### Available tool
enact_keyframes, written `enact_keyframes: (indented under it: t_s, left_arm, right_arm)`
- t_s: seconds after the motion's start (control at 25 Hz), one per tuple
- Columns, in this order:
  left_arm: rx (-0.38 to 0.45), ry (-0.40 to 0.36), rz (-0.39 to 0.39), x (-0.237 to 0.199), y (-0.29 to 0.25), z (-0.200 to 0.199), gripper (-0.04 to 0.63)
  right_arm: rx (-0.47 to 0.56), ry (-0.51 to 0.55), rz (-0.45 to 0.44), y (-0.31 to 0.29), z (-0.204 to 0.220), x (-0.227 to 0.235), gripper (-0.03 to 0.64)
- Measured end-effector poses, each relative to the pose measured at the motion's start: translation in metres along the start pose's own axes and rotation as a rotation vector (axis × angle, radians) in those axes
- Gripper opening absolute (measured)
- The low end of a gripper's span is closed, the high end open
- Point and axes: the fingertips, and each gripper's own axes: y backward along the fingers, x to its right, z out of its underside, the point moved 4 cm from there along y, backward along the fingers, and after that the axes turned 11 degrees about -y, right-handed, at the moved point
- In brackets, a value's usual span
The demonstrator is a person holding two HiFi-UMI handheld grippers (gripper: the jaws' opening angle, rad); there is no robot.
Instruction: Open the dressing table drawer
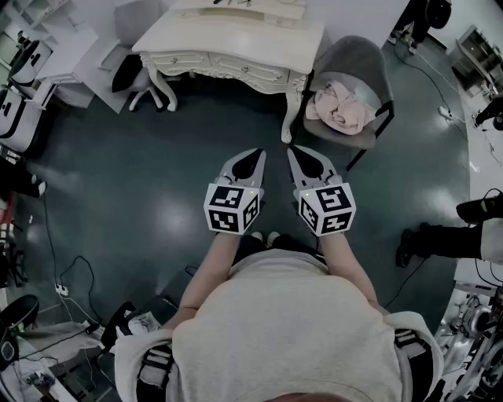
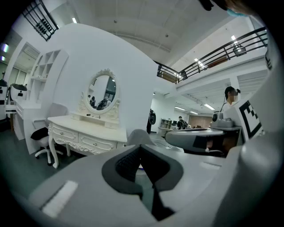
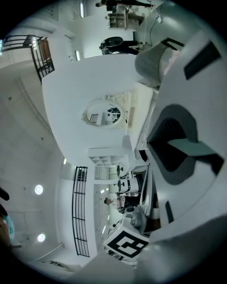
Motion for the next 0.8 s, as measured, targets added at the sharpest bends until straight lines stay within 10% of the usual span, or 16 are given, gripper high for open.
enact_keyframes:
  t_s: [0.8]
  left_arm:
    - [0.007, 0.007, -0.028, 0.007, -0.025, -0.01, 0.009]
  right_arm:
    - [0.02, -0.07, -0.077, -0.007, -0.004, 0.022, 0.008]
